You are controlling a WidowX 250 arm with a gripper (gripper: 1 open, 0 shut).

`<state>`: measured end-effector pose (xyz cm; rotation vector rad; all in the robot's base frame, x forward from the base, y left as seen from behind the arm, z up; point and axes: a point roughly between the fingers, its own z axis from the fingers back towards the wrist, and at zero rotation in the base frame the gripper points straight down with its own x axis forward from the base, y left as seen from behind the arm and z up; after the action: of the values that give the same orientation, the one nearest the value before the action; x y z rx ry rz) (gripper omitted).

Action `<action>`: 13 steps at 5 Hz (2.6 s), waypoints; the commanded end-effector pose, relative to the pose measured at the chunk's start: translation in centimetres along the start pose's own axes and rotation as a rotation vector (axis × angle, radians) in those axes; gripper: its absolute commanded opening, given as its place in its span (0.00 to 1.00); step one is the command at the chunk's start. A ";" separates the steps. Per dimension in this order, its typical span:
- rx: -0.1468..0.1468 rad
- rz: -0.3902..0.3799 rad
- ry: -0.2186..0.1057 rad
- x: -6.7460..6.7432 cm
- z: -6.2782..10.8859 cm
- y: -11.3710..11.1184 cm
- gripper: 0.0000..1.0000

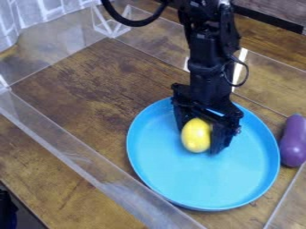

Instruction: Put the lemon on the blue tray

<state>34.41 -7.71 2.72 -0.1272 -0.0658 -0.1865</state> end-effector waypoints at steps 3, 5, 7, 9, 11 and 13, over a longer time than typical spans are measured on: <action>0.016 -0.069 -0.018 0.9 0.7 1.0 1.00; 0.033 -0.084 -0.017 1.1 1.9 1.6 1.00; 0.067 -0.024 -0.018 0.2 3.5 1.8 1.00; 0.089 -0.110 0.006 0.0 3.1 3.2 1.00; 0.122 -0.045 0.010 -0.7 3.5 4.1 1.00; 0.134 -0.025 0.017 -0.8 3.3 4.2 1.00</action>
<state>33.64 -3.08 3.22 0.0051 0.0031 -0.2044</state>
